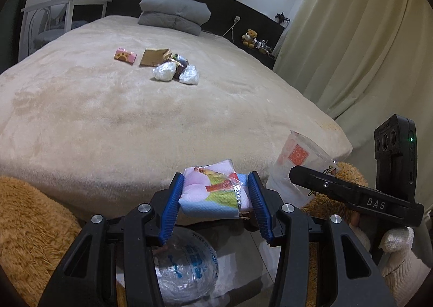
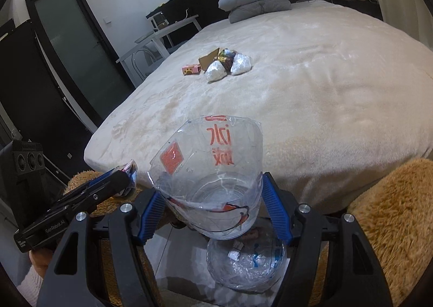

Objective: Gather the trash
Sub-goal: 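Carry the clear cup and wrapped snack down over the trash bin with both tools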

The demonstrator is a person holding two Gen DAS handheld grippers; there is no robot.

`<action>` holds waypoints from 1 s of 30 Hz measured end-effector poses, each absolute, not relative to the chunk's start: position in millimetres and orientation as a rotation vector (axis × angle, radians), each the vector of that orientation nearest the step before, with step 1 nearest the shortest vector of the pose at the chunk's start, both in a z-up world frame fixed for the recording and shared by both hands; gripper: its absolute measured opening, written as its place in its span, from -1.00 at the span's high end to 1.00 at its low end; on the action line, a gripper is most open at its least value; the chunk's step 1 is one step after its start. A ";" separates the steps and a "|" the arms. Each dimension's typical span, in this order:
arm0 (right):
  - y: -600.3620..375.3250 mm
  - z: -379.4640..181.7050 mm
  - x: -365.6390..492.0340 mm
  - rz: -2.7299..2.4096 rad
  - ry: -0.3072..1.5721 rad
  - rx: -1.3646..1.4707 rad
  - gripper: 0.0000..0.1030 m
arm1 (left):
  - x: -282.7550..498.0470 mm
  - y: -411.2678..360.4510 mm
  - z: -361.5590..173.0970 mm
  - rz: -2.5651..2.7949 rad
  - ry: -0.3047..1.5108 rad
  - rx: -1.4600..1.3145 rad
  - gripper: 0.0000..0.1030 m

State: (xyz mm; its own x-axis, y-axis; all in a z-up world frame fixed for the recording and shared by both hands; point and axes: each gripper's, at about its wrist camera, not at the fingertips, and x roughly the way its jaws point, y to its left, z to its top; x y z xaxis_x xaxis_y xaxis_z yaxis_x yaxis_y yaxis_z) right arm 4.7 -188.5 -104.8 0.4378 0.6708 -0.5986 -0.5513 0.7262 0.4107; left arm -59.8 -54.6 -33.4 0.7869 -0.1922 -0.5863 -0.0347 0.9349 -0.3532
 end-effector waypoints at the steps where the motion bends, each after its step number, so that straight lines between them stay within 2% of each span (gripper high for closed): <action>1: -187.5 -107.5 4.2 0.764 0.833 0.157 -0.32 | -58.7 -53.9 -36.9 -0.081 0.681 -0.367 0.07; 30: -143.9 -211.0 55.3 0.644 1.407 0.168 -0.32 | -15.2 -58.6 -142.1 0.025 1.207 -0.432 0.07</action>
State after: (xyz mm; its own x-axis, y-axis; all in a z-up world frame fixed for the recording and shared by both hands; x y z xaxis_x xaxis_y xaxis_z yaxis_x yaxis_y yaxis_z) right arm 55.3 -143.9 -211.0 0.0257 0.5097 -0.8600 -0.3174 0.8199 0.4764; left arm -15.2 -58.6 -142.1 0.3656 -0.2081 -0.9072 -0.2459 0.9184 -0.3098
